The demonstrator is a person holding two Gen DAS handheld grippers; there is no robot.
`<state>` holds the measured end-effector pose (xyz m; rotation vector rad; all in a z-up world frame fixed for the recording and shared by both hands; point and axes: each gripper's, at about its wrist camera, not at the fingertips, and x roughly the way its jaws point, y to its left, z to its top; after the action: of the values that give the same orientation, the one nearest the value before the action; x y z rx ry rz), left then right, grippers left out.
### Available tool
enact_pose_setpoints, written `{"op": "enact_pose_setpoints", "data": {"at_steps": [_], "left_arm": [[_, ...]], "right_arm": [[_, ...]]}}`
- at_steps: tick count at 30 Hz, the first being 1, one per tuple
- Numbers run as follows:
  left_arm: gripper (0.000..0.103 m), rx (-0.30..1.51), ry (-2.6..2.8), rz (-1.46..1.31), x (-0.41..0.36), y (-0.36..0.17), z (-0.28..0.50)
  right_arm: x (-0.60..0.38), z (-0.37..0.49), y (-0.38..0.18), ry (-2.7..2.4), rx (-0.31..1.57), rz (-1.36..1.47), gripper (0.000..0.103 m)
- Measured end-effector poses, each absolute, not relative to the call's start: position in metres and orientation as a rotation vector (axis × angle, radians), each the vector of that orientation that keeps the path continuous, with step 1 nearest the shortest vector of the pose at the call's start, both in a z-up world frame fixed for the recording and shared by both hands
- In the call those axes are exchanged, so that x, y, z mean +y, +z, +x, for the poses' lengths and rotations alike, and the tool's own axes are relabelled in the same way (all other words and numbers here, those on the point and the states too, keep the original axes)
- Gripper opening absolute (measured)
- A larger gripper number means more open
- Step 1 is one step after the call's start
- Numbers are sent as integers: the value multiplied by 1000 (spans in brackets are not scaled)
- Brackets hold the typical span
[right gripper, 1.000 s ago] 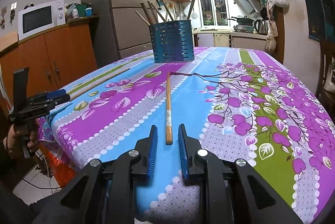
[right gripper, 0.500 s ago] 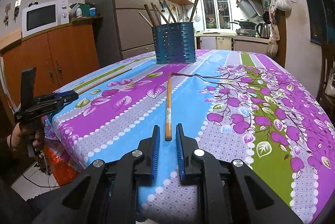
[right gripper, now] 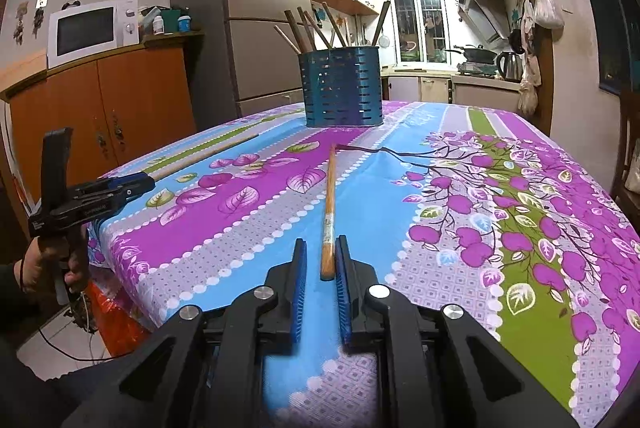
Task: Organize utensils
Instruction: 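Lower both grippers to the table and grasp a chopstick with each, then raise both held chopsticks upright and carry them above the blue holder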
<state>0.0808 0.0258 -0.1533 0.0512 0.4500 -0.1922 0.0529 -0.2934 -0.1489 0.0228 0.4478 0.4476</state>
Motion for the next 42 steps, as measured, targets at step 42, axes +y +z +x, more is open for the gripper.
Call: {"op": "enact_pose_setpoints", "data": {"at_steps": [42], "left_arm": [[5,222,-314,97,3,25,112]], "right_arm": [[-272,98,38,464,229,-55,8]]}}
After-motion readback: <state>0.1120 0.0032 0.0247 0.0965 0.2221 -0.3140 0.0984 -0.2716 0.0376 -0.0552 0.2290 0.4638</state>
